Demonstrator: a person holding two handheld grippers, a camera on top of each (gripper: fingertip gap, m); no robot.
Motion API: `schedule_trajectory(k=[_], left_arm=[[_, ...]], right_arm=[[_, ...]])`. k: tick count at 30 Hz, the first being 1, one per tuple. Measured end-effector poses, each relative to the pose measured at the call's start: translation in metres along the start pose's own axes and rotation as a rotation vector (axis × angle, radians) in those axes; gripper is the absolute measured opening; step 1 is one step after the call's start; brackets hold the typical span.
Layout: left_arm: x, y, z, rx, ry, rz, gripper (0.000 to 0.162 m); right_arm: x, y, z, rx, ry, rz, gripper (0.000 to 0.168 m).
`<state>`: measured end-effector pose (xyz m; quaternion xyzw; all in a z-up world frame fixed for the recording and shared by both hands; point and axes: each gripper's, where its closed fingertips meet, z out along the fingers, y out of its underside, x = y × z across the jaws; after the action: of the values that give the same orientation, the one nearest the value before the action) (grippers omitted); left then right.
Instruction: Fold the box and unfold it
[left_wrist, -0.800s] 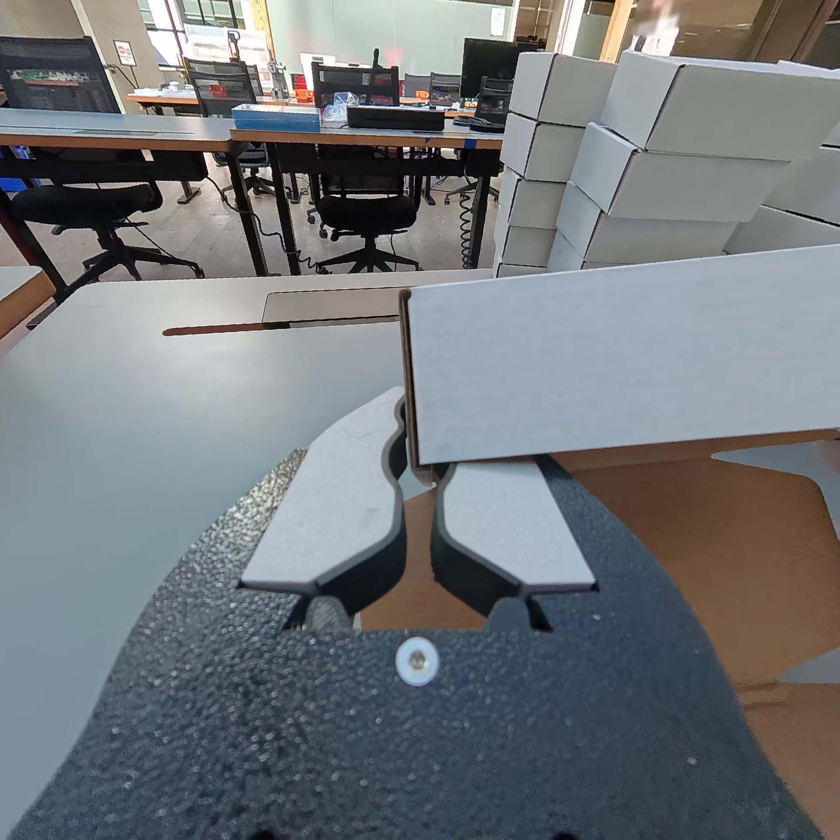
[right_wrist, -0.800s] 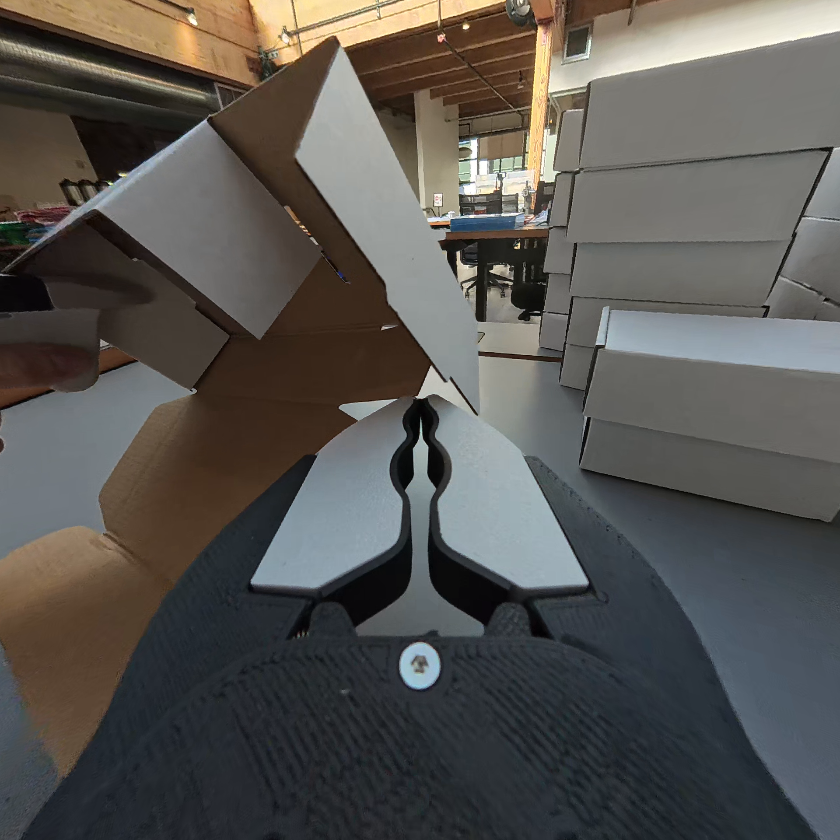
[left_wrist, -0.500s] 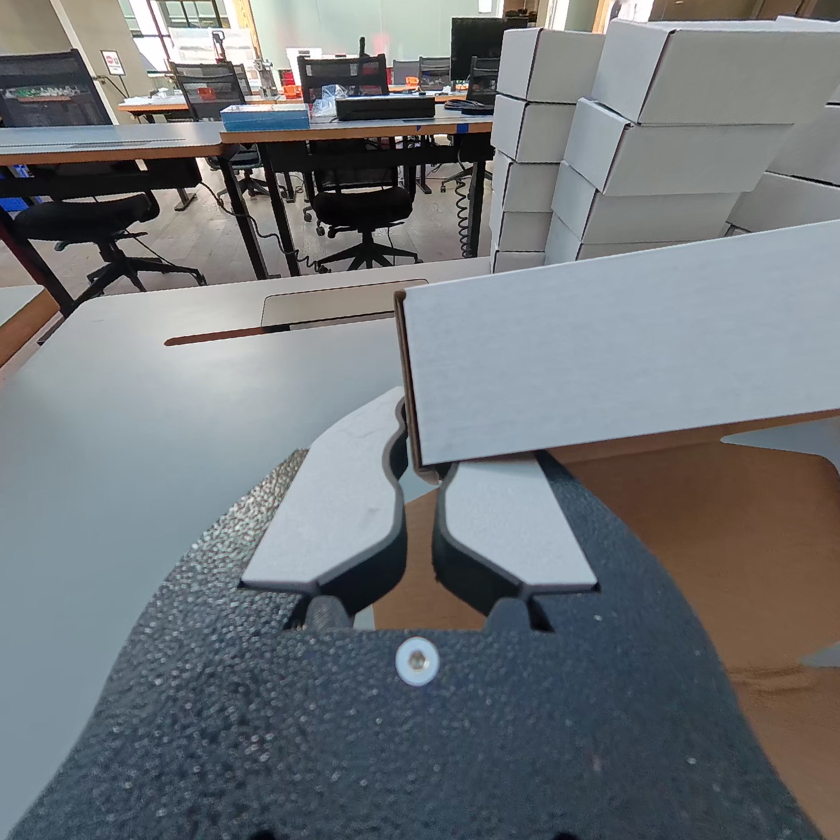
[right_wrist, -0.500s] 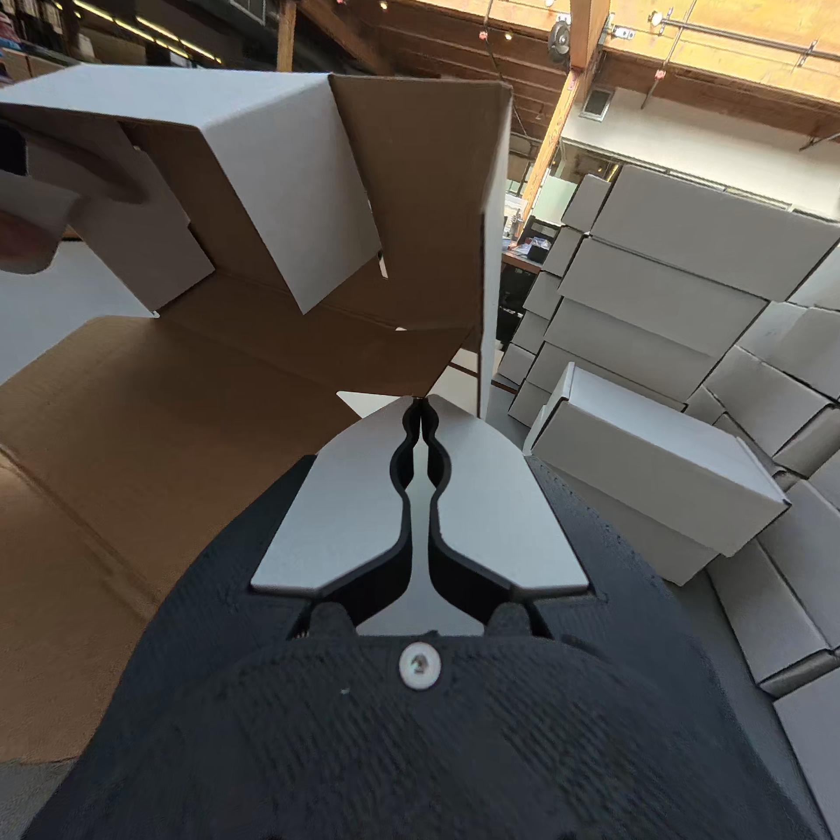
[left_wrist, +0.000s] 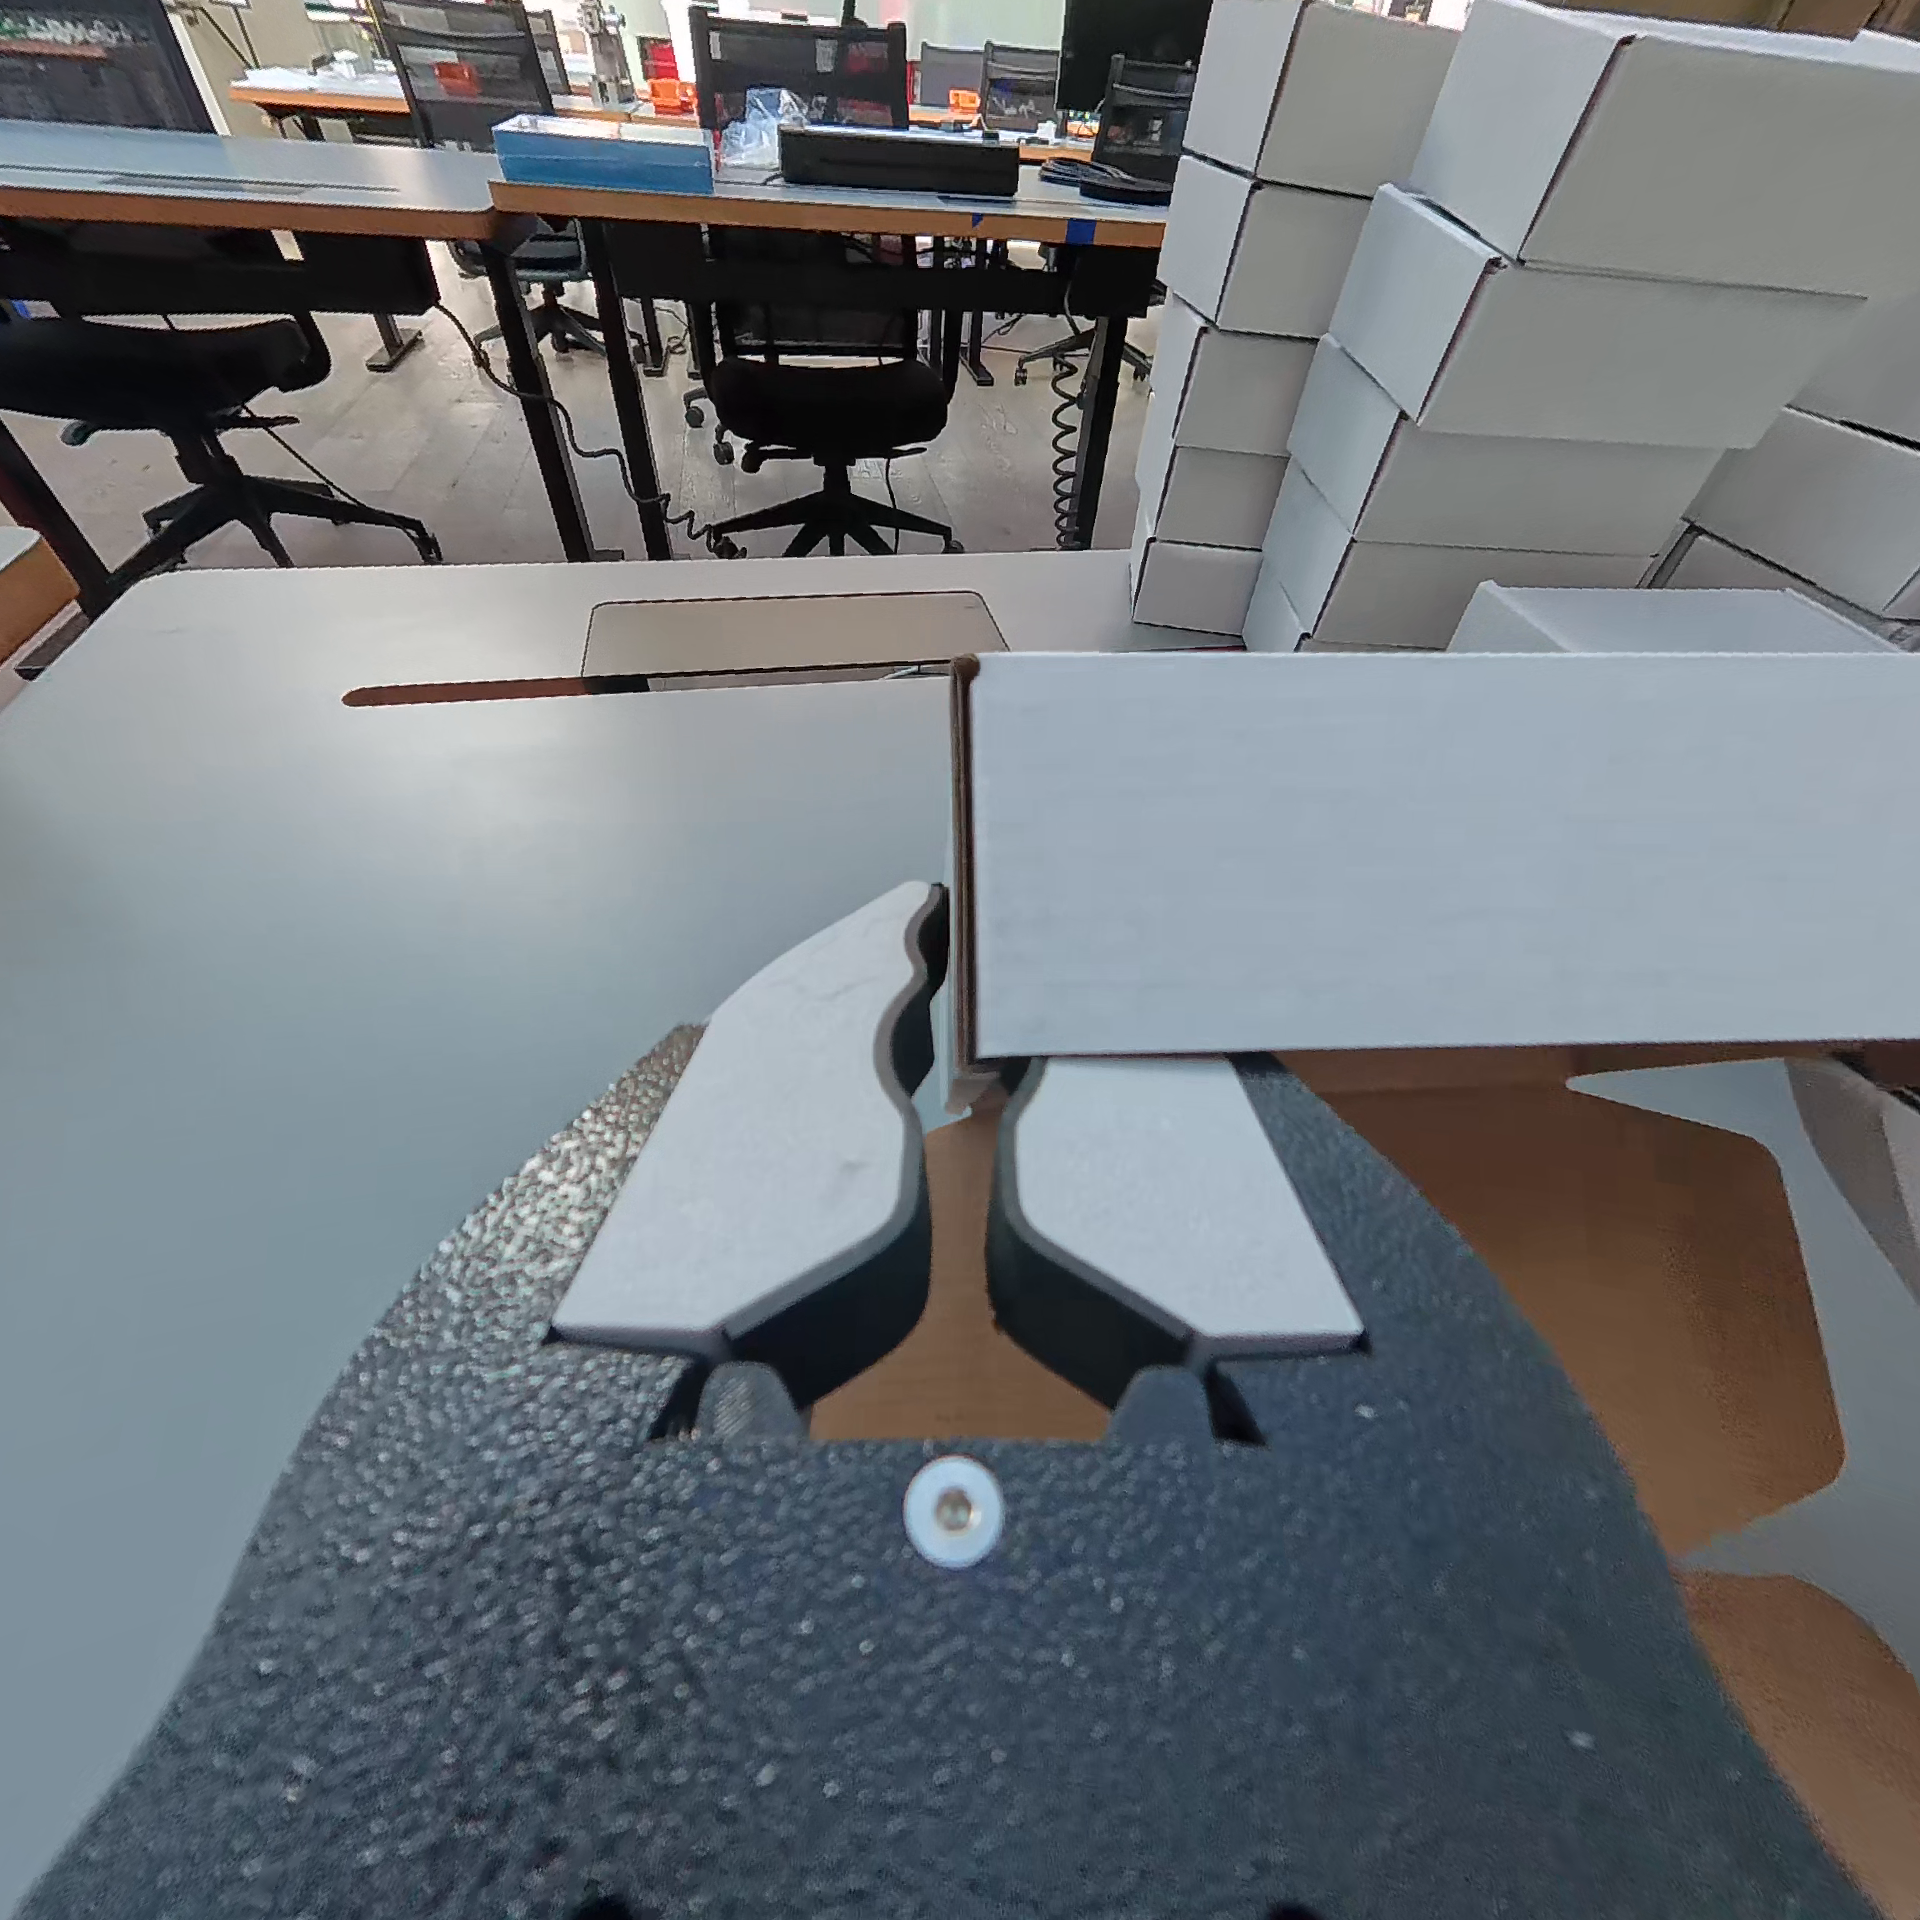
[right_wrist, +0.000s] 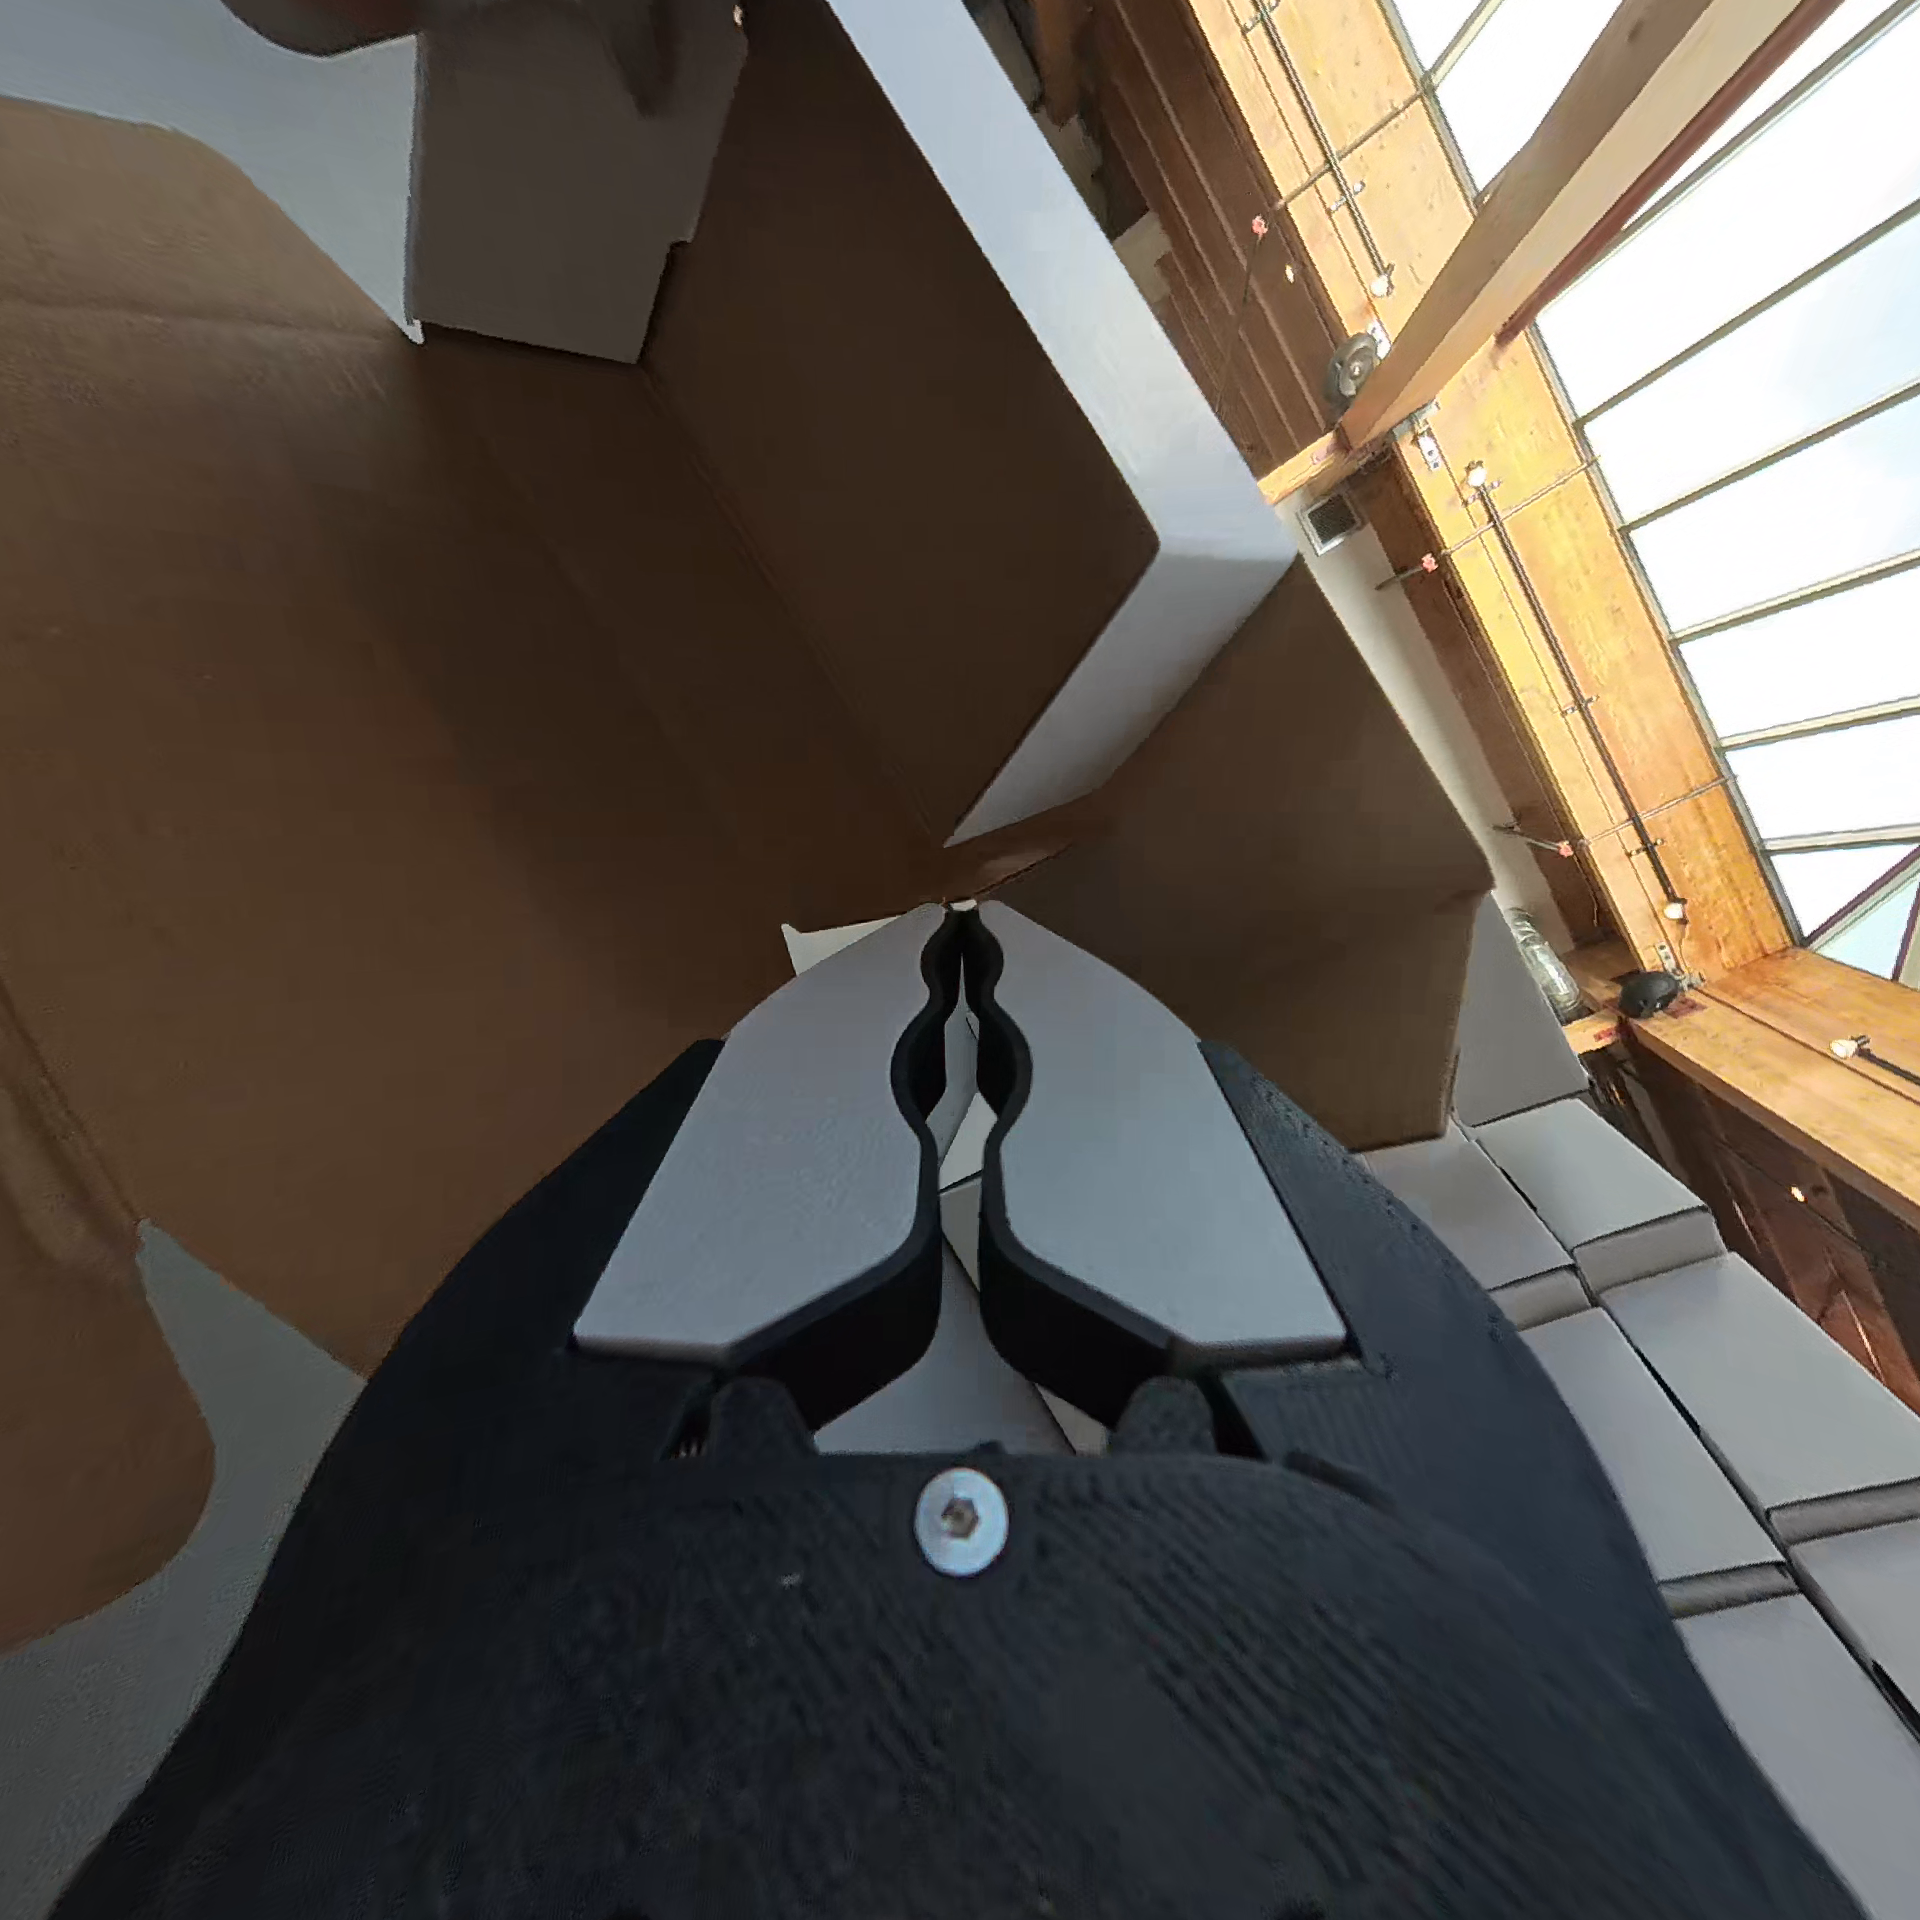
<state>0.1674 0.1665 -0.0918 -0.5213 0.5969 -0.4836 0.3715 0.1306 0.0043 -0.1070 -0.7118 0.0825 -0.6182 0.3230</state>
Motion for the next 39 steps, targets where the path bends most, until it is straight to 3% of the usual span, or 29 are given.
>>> schedule_trajectory(k=[4,8,19,26,35,39], left_arm=[[0.001,0.001,0.002,-0.011,0.015,-0.040,0.006],[0.002,0.005,0.005,-0.035,0.029,-0.077,0.005],[0.010,0.008,0.005,-0.060,0.024,-0.018,0.006],[0.009,0.006,0.007,-0.058,0.023,-0.024,0.006],[-0.012,-0.010,0.017,-0.031,-0.003,-0.035,0.005],[-0.029,-0.024,0.021,-0.013,-0.018,-0.057,0.005]], right_arm=[[-0.006,-0.012,0.006,0.010,0.019,-0.111,0.000],[-0.008,-0.013,0.013,-0.105,0.107,-0.267,0.000],[-0.060,0.004,0.035,-0.273,-0.087,-0.435,0.000],[-0.060,0.002,0.036,-0.275,-0.076,-0.446,0.000],[-0.023,-0.028,0.038,-0.063,-0.039,-0.195,0.000],[-0.028,-0.055,0.019,0.122,-0.253,0.150,0.000]])
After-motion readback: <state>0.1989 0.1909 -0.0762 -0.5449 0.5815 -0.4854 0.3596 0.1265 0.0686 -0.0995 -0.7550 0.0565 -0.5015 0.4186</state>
